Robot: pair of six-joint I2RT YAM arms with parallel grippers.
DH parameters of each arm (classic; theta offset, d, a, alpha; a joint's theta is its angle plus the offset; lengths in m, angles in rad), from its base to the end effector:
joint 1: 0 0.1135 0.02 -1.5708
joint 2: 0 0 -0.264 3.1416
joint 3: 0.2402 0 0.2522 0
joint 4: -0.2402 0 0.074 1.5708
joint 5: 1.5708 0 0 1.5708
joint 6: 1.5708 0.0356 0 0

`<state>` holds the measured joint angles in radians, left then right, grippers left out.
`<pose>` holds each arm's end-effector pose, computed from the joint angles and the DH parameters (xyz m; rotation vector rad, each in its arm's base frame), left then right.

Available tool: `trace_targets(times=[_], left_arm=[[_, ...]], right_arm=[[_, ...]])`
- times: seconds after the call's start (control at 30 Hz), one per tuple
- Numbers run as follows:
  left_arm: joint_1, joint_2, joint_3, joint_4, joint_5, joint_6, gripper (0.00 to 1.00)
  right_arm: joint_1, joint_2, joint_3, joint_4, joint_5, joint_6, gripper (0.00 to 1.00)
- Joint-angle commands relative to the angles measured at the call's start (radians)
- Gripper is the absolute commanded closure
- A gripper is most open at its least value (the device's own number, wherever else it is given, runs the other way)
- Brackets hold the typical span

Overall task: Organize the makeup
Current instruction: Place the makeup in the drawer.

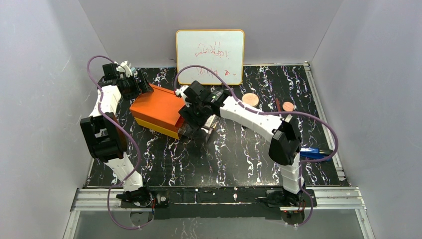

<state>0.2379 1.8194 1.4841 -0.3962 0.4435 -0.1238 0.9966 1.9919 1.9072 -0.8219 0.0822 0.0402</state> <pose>0.4069 0.0830 0.2745 -0.1817 2.2491 -0.4482 0.2439 0.3717 0.3073 -1.1210 2.2400 0.3385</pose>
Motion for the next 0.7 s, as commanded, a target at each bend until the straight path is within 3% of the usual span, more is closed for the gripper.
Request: trace_targets(times=[0.0,0.3,0.47,0.5,0.6,0.67], left_arm=[[-0.009,0.025,-0.027,-0.118,-0.077,0.052,0.03],[-0.009,0.023,-0.030,-0.115,-0.078,0.051,0.03],[-0.009,0.021,-0.034,-0.115,-0.081,0.052,0.03],[-0.009,0.021,-0.034,-0.115,-0.079,0.052,0.03],[-0.008,0.022,-0.035,-0.114,-0.079,0.052,0.03],[-0.009,0.023,-0.035,-0.115,-0.079,0.051,0.03]], right_arm=[[-0.059,-0.009,-0.005,-0.012,0.033,-0.028,0.93],[-0.107,0.042,-0.003,0.001,-0.015,-0.039,0.86],[-0.107,0.091,0.048,-0.024,-0.066,-0.039,0.77],[-0.108,0.096,0.056,-0.029,-0.071,-0.039,0.71],[-0.107,0.097,0.067,-0.036,-0.076,-0.039,0.39],[-0.107,0.087,0.067,-0.032,-0.065,-0.039,0.27]])
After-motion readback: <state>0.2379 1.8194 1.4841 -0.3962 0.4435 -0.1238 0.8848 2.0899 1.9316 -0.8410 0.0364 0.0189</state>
